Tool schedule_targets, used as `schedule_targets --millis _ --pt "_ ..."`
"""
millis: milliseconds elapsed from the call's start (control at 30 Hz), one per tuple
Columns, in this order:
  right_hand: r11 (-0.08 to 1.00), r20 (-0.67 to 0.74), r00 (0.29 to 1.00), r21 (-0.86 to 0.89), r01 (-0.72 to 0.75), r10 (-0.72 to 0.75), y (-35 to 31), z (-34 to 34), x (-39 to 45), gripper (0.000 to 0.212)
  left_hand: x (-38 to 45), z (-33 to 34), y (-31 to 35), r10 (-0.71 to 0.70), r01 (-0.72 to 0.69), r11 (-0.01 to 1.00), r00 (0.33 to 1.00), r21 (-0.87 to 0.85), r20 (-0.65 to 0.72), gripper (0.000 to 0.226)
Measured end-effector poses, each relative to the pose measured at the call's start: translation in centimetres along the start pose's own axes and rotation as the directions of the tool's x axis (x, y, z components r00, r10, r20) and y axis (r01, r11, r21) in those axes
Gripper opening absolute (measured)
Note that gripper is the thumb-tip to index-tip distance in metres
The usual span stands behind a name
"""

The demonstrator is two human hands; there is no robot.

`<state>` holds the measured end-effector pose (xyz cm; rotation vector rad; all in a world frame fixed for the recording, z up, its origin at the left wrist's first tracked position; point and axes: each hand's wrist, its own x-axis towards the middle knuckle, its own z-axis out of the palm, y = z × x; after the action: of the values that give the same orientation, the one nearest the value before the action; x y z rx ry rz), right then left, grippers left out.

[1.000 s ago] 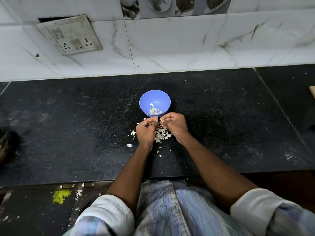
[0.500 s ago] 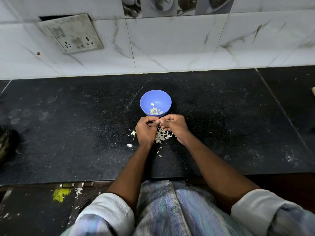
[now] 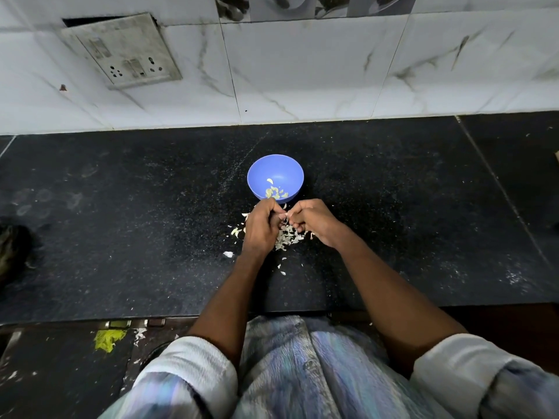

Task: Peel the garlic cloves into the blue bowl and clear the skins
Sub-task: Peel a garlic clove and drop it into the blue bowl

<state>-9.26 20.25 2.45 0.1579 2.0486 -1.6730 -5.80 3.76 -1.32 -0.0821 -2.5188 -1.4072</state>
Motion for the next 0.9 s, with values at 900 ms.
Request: schedule_targets --millis 900 --pt "0.937 -0.093 0.951 -0.227 0.267 -0.294 1.2 1.7 -0.1 0.017 0.1 0.9 2.7 -0.626 0.615 0.584 0.757 -0.531 0.188 0.026"
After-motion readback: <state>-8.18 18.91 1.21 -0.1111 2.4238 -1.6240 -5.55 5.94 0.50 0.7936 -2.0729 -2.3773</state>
